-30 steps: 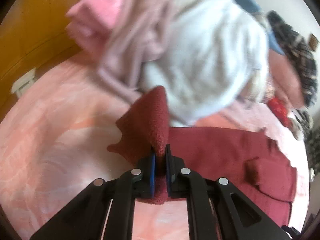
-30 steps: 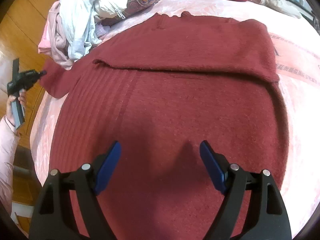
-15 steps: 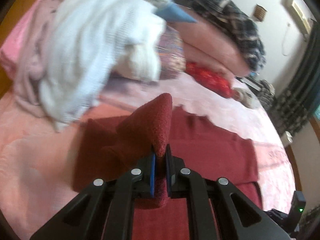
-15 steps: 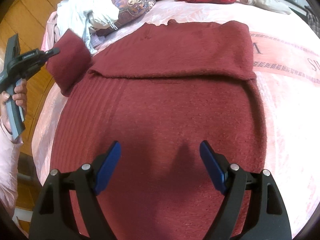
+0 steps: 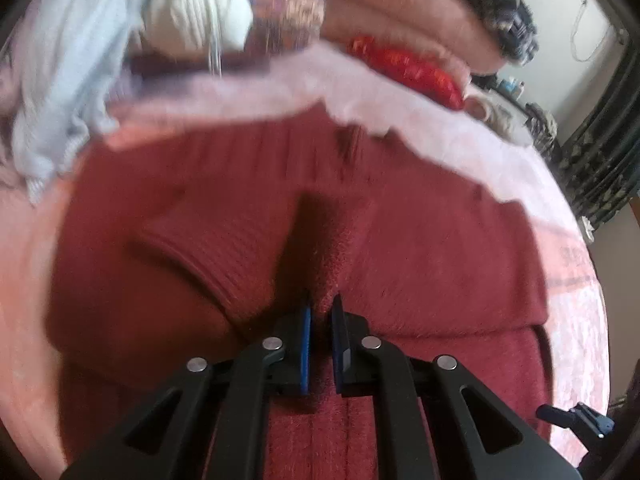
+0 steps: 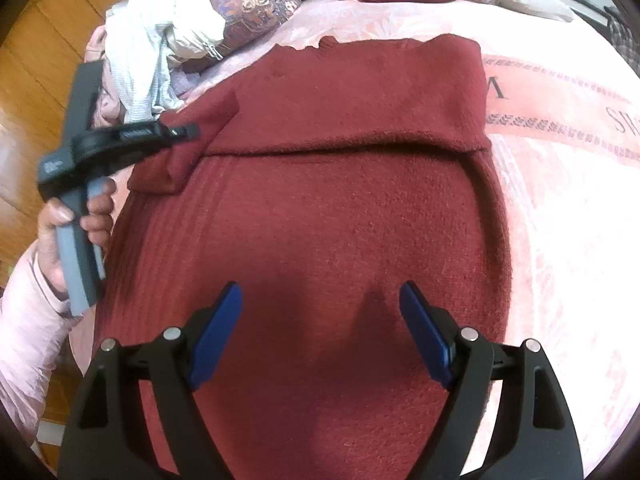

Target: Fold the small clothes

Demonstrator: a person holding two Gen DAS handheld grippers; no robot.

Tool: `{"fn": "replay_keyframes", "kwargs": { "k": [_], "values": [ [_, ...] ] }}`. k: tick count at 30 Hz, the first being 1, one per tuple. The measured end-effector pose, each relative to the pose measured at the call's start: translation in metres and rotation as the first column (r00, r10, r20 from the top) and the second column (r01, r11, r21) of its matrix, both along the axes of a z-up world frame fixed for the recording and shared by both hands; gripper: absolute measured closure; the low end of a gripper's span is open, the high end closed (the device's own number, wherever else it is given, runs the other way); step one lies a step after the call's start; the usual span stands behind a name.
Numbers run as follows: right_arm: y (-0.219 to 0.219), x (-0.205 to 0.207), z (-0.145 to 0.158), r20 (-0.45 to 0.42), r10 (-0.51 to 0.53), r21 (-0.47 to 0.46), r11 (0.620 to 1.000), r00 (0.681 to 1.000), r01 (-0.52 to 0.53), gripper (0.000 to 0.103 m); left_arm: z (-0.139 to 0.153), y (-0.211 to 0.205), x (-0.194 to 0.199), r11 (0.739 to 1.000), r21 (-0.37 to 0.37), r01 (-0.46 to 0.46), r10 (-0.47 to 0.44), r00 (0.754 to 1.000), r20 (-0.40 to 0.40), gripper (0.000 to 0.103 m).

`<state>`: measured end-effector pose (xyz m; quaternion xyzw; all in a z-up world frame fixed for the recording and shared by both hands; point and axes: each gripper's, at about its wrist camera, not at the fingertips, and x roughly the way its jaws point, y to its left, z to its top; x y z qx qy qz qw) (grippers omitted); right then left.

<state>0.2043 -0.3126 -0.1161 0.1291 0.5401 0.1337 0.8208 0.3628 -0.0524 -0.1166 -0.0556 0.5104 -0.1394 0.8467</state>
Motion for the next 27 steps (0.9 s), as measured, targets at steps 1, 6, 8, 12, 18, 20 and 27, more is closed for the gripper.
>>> {"fn": "replay_keyframes", "kwargs": {
  "k": [1, 6, 8, 12, 18, 20, 27],
  "values": [
    [0.001, 0.002, -0.001, -0.008, -0.001, -0.002, 1.0, 1.0, 0.001, 0.022, -0.008, -0.001, 0.001, 1.0, 0.001, 0.003, -0.003, 1.0, -0.021, 0.094],
    [0.006, 0.012, -0.004, -0.05, -0.009, -0.015, 1.0, 0.999, 0.008, 0.022, -0.007, 0.006, -0.003, 0.998, -0.049, 0.028, -0.031, 0.997, -0.069, 0.059],
    [0.011, 0.017, 0.0, -0.051, -0.007, -0.011, 1.0, 0.999, 0.006, 0.022, 0.003, 0.017, -0.008, 0.995, -0.091, 0.041, -0.048, 0.996, -0.075, 0.039],
    [0.027, 0.027, 0.019, -0.013, 0.022, -0.018, 1.0, 1.0, -0.022, 0.022, 0.034, 0.061, -0.02, 0.996, -0.089, 0.015, -0.016, 1.0, -0.006, 0.031],
    [0.084, 0.071, 0.052, 0.035, 0.127, -0.013, 0.992, 0.991, -0.127, 0.024, 0.033, 0.137, 0.005, 0.985, 0.044, -0.167, 0.169, 0.985, -0.036, 0.041],
    [0.11, 0.09, 0.057, 0.024, 0.161, 0.02, 0.987, 0.987, -0.161, 0.025, 0.024, 0.15, 0.015, 0.978, 0.075, -0.193, 0.198, 0.978, -0.067, 0.041],
    [0.198, 0.15, 0.034, -0.067, 0.228, -0.025, 0.973, 0.971, -0.23, 0.029, -0.001, 0.161, 0.034, 0.96, 0.211, -0.185, 0.205, 0.976, -0.075, 0.041]
  ]
}}
